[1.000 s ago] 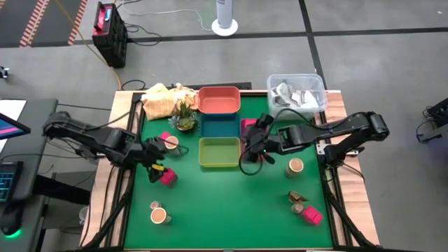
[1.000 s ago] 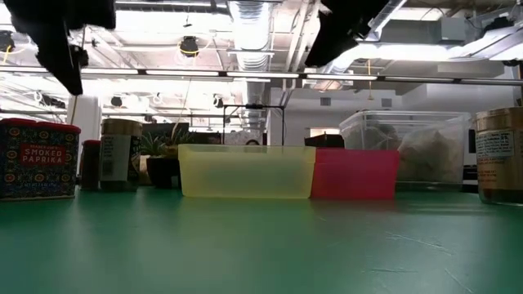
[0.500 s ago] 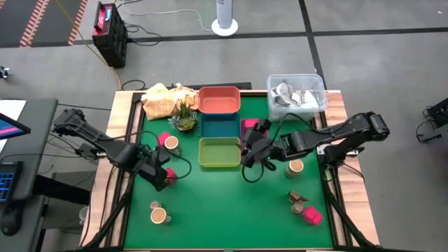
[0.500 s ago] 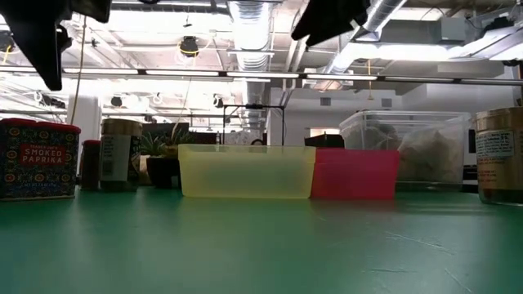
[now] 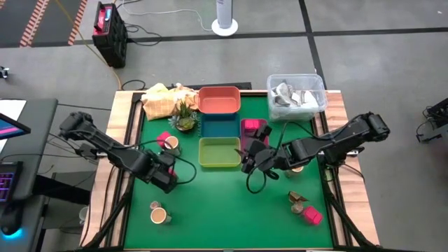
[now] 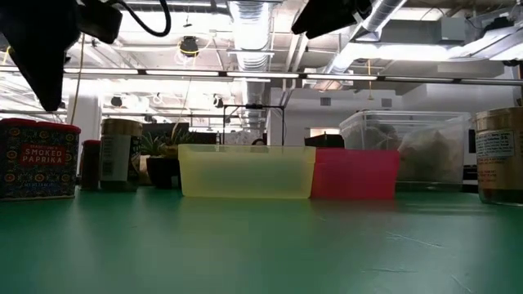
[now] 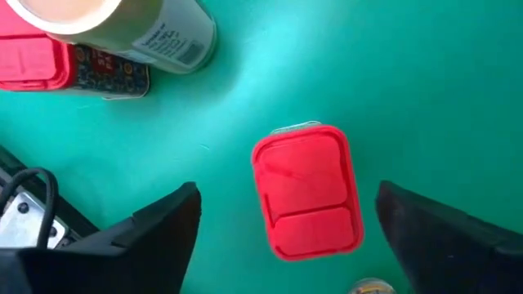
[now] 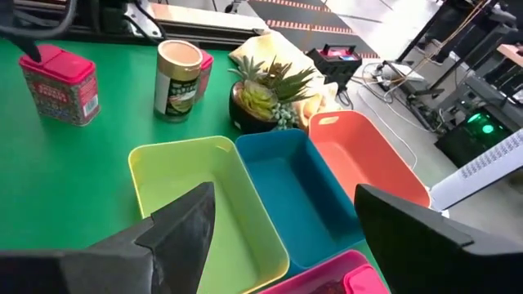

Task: Sort spices by type
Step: Put the middle left red seasoning can into the red bin

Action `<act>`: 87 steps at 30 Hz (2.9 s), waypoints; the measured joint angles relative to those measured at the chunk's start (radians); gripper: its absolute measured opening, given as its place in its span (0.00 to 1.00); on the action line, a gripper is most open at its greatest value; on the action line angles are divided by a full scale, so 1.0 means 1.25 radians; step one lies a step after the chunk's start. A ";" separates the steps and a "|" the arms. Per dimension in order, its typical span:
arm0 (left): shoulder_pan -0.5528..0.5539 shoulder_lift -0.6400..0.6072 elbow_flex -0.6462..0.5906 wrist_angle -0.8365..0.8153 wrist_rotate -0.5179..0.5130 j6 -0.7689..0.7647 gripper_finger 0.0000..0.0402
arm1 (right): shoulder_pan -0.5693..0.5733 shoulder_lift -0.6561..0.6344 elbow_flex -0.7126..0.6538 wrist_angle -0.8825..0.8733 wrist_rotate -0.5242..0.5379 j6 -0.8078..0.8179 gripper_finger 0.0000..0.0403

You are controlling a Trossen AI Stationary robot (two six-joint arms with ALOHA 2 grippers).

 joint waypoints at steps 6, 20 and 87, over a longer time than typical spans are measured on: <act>-0.001 0.039 0.000 0.010 0.016 -0.019 0.90 | 0.006 0.000 0.000 0.002 0.000 -0.001 0.82; -0.012 0.067 -0.077 0.084 0.061 0.006 0.90 | 0.016 0.000 0.000 0.015 -0.001 -0.004 0.82; 0.057 -0.160 -0.170 0.526 -0.168 0.687 0.75 | -0.047 0.250 0.043 0.198 -0.377 0.012 0.82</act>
